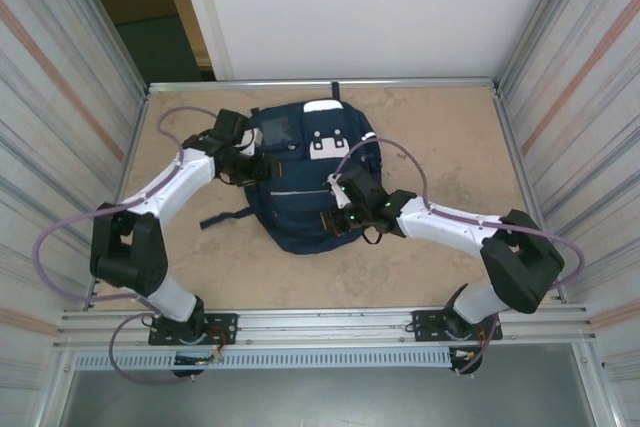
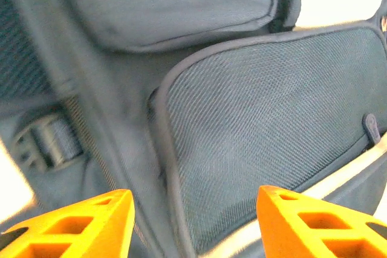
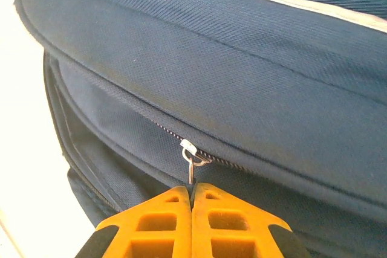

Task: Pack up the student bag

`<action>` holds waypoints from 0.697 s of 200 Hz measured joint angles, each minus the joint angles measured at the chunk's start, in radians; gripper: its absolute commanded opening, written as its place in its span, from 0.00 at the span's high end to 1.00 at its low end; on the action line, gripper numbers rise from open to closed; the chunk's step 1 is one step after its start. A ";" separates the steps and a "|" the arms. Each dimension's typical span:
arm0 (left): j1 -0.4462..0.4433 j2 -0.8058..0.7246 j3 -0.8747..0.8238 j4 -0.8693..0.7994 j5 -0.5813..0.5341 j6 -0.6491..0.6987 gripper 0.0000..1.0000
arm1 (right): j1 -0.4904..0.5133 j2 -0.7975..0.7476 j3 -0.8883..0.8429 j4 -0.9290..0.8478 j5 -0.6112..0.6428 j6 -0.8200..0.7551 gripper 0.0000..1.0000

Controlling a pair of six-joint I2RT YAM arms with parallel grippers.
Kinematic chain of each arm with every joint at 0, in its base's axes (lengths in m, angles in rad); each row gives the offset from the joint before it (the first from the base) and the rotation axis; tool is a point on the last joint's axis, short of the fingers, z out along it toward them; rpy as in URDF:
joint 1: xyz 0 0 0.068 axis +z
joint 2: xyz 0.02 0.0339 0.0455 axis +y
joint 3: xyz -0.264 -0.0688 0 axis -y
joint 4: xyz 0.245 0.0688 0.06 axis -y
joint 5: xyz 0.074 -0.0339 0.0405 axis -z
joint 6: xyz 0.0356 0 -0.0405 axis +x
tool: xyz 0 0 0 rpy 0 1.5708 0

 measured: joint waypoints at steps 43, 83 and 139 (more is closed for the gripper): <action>-0.097 -0.249 -0.213 -0.031 -0.066 -0.216 0.33 | 0.066 0.038 0.039 0.034 -0.003 0.044 1.00; -0.172 -0.235 -0.300 0.003 -0.085 -0.410 0.36 | 0.105 0.039 0.059 0.050 0.000 0.051 1.00; -0.170 -0.146 -0.251 0.010 -0.172 -0.484 1.00 | 0.143 0.047 0.063 0.043 0.057 0.066 1.00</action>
